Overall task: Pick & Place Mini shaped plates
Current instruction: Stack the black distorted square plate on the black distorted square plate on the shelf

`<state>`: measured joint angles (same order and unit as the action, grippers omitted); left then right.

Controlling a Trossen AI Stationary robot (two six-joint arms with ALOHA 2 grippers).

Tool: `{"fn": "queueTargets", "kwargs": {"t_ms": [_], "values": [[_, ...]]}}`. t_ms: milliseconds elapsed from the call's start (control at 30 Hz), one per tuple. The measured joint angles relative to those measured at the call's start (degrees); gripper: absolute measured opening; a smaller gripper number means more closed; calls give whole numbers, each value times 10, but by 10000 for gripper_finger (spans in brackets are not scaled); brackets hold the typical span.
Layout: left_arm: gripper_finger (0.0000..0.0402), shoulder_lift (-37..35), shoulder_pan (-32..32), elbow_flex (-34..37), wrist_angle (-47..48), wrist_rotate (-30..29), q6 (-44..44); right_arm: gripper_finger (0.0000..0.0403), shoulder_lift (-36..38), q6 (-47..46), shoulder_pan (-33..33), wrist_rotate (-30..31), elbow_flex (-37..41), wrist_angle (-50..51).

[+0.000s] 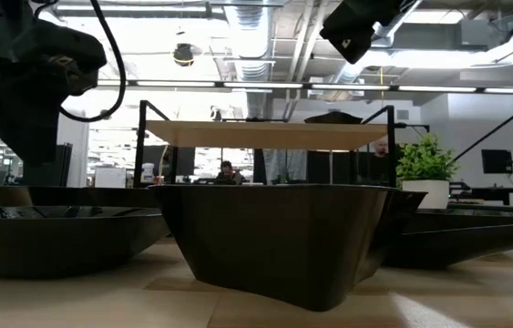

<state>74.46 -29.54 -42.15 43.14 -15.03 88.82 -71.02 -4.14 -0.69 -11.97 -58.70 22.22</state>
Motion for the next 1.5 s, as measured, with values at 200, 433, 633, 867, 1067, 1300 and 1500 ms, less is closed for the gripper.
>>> {"fn": "queueTargets", "kwargs": {"t_ms": [200,433,633,867,1067,1300,1500], "values": [[92,0,0,28,-23,15,2,50,0,0,0,0,0,0],[92,0,0,30,-39,13,2,50,0,0,0,0,0,0],[92,0,0,30,-41,11,2,50,0,0,0,0,0,0],[92,0,0,30,-42,11,2,50,0,0,0,0,0,0],[92,0,0,30,-45,11,2,50,0,0,0,0,0,0],[92,0,0,30,-46,-3,2,50,0,0,0,0,0,0],[92,0,4,30,-47,-4,2,50,0,0,0,0,0,0]]}}
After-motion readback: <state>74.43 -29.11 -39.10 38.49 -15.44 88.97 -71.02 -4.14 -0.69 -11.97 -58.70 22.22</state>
